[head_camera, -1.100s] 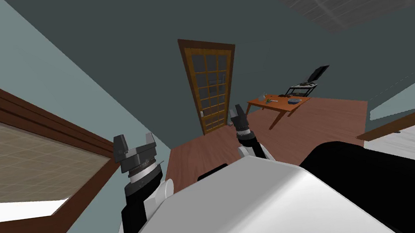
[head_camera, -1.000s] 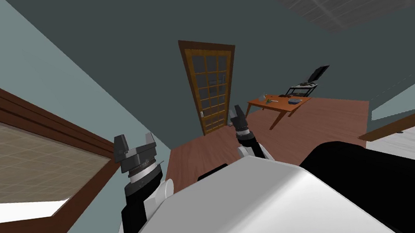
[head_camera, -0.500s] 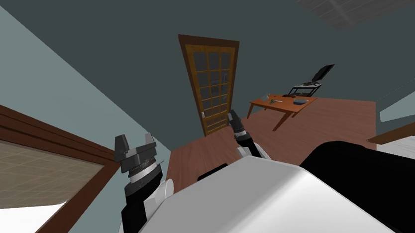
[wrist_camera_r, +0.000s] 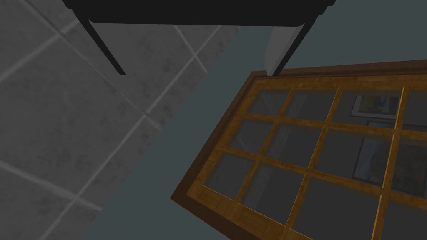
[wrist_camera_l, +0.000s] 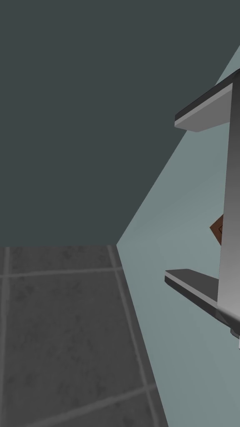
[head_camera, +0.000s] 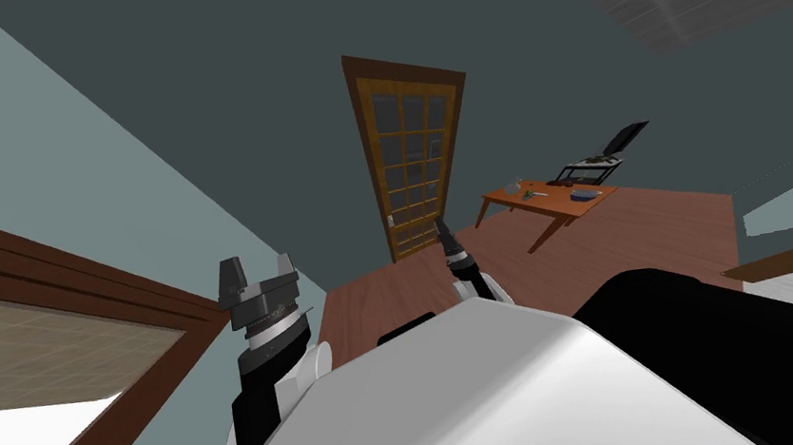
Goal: Pull the door open
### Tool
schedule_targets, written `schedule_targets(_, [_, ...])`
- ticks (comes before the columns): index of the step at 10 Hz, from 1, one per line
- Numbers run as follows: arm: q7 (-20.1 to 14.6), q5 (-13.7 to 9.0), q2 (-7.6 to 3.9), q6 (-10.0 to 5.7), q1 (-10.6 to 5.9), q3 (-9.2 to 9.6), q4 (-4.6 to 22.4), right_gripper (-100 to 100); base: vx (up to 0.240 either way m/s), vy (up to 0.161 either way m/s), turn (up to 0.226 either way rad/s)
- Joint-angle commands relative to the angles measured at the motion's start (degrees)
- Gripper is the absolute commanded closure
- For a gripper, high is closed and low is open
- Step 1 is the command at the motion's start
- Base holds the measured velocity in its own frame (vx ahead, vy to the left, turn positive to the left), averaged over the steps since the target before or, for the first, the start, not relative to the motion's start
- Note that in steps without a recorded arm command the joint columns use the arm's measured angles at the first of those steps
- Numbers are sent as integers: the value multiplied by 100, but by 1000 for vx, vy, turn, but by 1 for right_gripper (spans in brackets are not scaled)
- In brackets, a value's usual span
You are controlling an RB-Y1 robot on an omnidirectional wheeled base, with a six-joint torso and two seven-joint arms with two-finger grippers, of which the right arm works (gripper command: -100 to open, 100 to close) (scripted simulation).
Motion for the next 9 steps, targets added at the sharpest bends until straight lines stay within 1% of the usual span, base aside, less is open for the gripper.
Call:
schedule_targets(1, [146,35,-24,-63,-41,-31,192,-100,94,33,5])
schedule_targets(2, [313,76,-54,-120,-96,-73,415,-100,123,32,12])
schedule_targets(5, [571,140,-97,-209,-180,-138,761,-100,115,35,7])
schedule_targets(9, [940,232,-147,-336,-300,-230,1255,-100,100,17,7])
